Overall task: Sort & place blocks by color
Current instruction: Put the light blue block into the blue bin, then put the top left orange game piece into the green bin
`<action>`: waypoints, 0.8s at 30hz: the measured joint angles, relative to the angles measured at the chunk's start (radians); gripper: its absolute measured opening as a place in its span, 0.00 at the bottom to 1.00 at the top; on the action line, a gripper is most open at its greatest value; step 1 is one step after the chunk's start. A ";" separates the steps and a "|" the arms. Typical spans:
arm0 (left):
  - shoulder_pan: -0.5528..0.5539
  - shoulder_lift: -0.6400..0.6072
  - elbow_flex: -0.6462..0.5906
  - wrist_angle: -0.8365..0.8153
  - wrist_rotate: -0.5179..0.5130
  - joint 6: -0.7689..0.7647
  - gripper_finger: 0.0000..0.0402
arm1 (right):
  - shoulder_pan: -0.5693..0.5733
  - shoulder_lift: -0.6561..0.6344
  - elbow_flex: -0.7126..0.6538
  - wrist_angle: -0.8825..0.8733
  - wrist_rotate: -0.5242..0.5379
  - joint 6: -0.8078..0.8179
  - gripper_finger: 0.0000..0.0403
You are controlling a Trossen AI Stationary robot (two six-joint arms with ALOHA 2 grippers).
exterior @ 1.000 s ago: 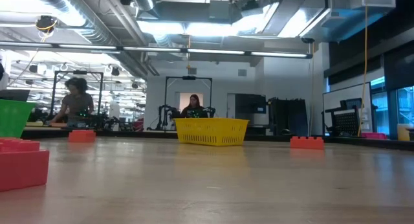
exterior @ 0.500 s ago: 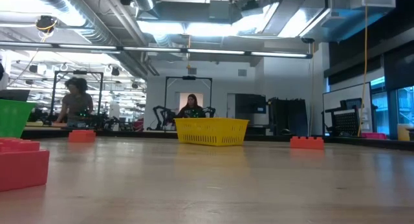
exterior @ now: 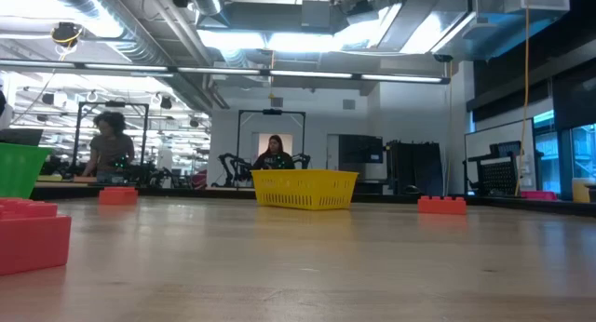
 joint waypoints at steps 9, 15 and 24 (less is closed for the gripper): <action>0.000 -0.001 0.000 0.000 -0.005 0.018 0.54 | -0.028 0.018 -0.002 -0.023 0.065 0.000 0.34; 0.000 -0.001 0.000 0.002 -0.005 0.018 0.54 | -0.029 0.018 -0.002 -0.024 0.063 -0.003 0.45; 0.000 -0.001 0.000 0.003 -0.004 0.018 0.54 | -0.029 -0.001 0.007 0.002 0.024 -0.009 0.56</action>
